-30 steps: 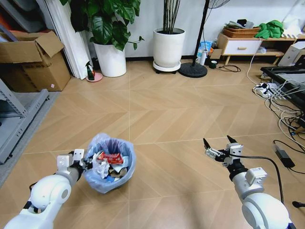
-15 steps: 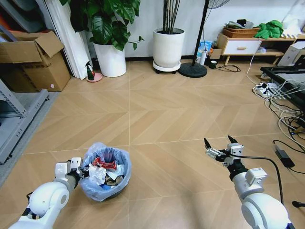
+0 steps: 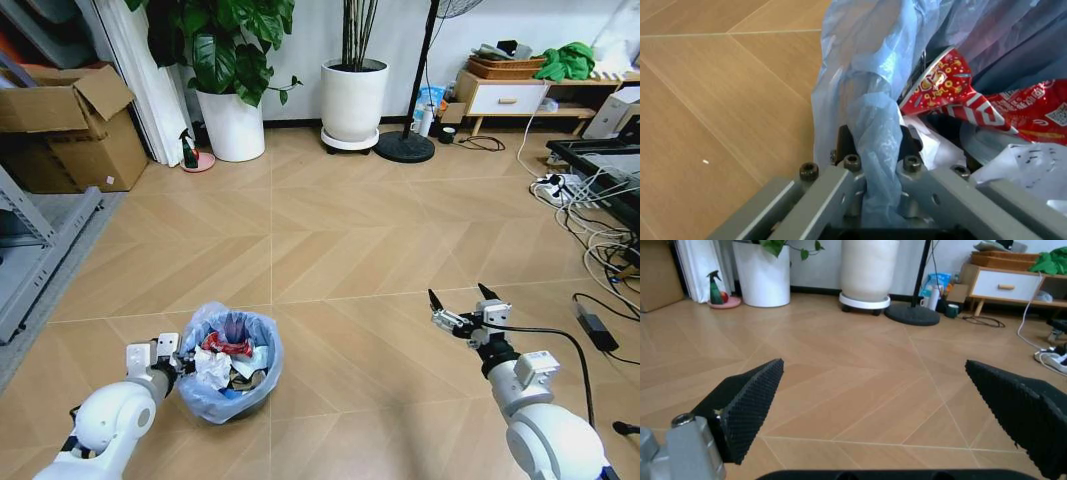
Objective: Pick up the trash bin and place the garbage on the floor into it.
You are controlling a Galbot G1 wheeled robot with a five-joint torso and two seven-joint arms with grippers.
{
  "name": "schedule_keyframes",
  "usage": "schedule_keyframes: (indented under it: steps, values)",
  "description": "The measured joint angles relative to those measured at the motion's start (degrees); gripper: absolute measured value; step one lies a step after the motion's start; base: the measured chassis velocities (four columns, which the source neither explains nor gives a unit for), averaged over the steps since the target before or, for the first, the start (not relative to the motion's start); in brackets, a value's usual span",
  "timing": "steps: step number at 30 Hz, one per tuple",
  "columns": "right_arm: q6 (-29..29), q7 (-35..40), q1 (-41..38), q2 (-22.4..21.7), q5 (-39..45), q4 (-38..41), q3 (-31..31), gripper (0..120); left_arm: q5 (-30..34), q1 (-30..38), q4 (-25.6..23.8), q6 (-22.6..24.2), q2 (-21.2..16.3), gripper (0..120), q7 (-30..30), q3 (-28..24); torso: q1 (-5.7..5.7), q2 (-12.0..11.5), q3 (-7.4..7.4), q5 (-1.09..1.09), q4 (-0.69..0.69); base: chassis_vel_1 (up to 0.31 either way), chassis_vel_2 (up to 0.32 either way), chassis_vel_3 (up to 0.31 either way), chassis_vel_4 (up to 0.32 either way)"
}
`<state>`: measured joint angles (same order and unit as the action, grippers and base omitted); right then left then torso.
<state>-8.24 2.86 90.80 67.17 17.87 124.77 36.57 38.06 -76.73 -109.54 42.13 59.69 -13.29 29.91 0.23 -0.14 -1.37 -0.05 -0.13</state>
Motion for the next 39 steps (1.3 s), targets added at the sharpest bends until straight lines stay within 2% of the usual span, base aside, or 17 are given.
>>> schedule_keyframes:
  steps: [16, 24, 28, 29, 32, 34, 37, 39]
  values:
    - [0.47, -0.08, 0.32, 0.24, 0.12, -0.06, 0.61, 100, -0.26, 2.54, 3.36, -0.01, 0.11, 0, -0.08, -1.27, 0.00, 0.00, 0.00, 0.01, 0.01, 0.000, 0.000, 0.000, 0.000]
    - [0.53, -0.19, 0.30, 0.09, 0.21, -0.16, 0.79, 100, -0.44, 2.60, 3.43, -0.02, 0.44, 0, -0.05, -1.50, 0.00, 0.00, 0.00, 0.00, 0.00, 0.000, 0.000, 0.000, 0.000]
    - [0.55, -0.21, 0.23, 0.09, 0.21, -0.26, 0.79, 100, -0.48, 2.61, 3.41, -0.02, 0.45, 14, -0.16, -1.54, 0.00, 0.00, 0.00, 0.00, 0.00, 0.000, 0.000, 0.000, 0.000]
    - [0.55, -0.21, 0.23, 0.09, 0.21, -0.26, 0.79, 100, -0.48, 2.61, 3.41, -0.02, 0.45, 14, -0.16, -1.54, 0.00, 0.00, 0.00, 0.00, 0.00, 0.000, 0.000, 0.000, 0.000]
    - [0.59, -0.24, 0.25, 0.10, 0.18, -0.29, 0.75, 100, -0.65, 2.62, 3.44, -0.02, 0.47, 30, -0.20, -1.56, 0.00, 0.00, -0.01, -0.03, 0.00, 0.000, 0.000, 0.000, 0.000]
    - [0.60, -0.25, 0.26, 0.11, 0.16, -0.30, 0.74, 100, -0.75, 2.62, 3.45, -0.02, 0.46, 33, -0.20, -1.55, 0.00, 0.00, 0.00, -0.01, 0.00, 0.000, 0.000, 0.000, 0.000]
    - [0.63, -0.26, 0.26, 0.13, 0.15, -0.31, 0.68, 100, -0.99, 2.51, 3.45, -0.02, 0.41, 48, -0.22, -1.51, 0.00, 0.00, 0.00, -0.01, 0.00, 0.000, 0.000, 0.000, 0.000]
    - [0.64, -0.26, 0.27, 0.13, 0.15, -0.31, 0.66, 100, -1.03, 2.48, 3.45, -0.02, 0.40, 51, -0.22, -1.47, 0.00, 0.00, -0.01, -0.01, 0.00, 0.000, 0.000, 0.000, 0.000]
